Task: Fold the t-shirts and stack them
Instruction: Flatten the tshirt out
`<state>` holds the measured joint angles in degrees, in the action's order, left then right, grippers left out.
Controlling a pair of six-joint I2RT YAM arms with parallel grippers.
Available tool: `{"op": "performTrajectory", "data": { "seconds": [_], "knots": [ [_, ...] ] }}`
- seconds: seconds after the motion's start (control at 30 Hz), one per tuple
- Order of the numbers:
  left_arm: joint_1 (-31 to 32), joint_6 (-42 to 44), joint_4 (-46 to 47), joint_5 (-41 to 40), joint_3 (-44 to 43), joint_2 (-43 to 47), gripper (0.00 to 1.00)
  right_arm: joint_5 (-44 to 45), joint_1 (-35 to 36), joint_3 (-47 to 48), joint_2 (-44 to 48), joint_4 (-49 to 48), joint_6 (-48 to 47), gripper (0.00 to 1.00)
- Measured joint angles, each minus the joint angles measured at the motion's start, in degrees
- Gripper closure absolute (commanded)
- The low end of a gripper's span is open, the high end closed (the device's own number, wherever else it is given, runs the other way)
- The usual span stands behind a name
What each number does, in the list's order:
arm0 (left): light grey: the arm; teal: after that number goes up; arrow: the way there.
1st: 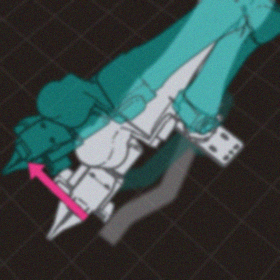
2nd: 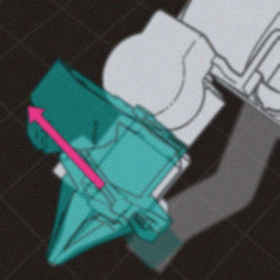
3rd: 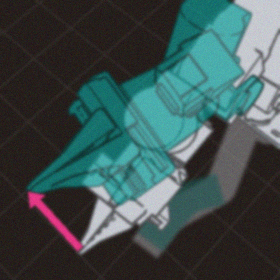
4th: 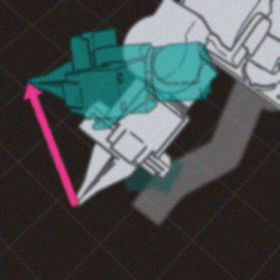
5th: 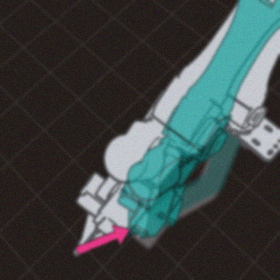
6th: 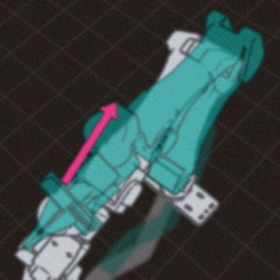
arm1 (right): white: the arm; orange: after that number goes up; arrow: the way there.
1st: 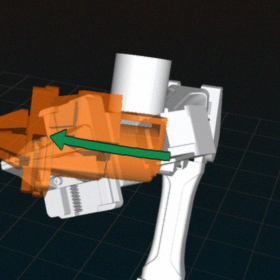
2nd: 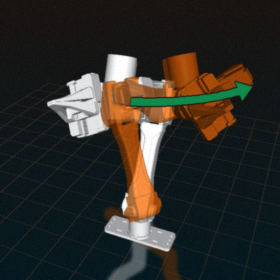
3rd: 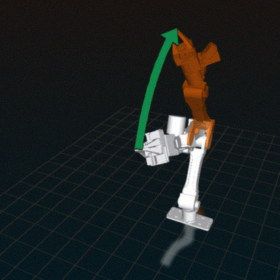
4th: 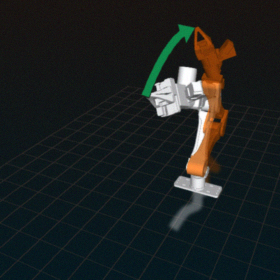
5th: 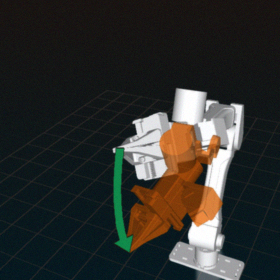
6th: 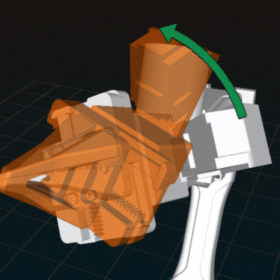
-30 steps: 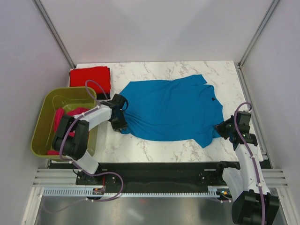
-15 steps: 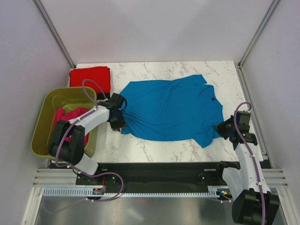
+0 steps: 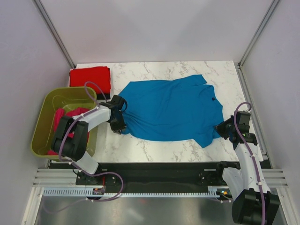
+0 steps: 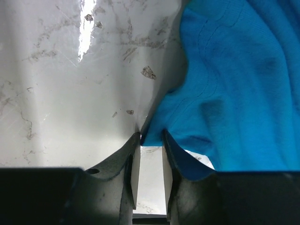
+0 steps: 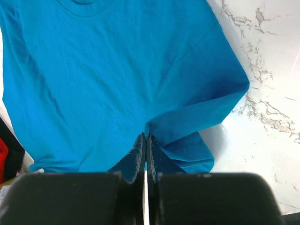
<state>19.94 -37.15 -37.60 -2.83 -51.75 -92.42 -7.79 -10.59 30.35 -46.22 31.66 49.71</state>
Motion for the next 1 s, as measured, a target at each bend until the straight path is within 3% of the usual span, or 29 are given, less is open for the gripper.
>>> {"op": "performTrajectory", "data": {
  "seconds": [0.17, 0.37, 0.5, 0.63, 0.77, 0.87, 1.0],
  "knots": [
    [-0.1, 0.2, 0.1, 0.3, -0.1, 0.2, 0.97, 0.4, 0.0, 0.1, -0.1, 0.1, -0.2, 1.0],
    [0.0, 0.2, -4.4, 0.1, -3.6, 2.3, 0.98, 2.9, 0.0, 8.1, -4.7, 2.9, -0.9, 1.0],
    [0.0, 0.9, -11.7, -0.3, -18.1, 6.2, 0.98, 5.0, 0.1, 24.2, -11.8, 5.4, -1.6, 1.0],
    [0.1, 2.5, -16.9, -2.1, -42.0, 10.2, 0.98, 8.3, 0.2, 44.4, -19.0, 8.8, -4.2, 1.0],
    [0.1, 2.9, -21.2, -2.6, -60.5, 14.6, 0.98, 11.4, 0.2, 63.2, -22.7, 13.4, -6.8, 1.0],
    [0.1, 2.8, -23.1, -1.7, -68.3, 18.9, 0.98, 12.9, 0.2, 73.2, -22.1, 16.0, -8.1, 1.0],
    [0.1, 2.7, -25.7, 2.4, -71.7, 24.4, 0.98, 14.4, 0.2, 80.3, -16.7, 18.2, -8.3, 1.0]
  ]
}}
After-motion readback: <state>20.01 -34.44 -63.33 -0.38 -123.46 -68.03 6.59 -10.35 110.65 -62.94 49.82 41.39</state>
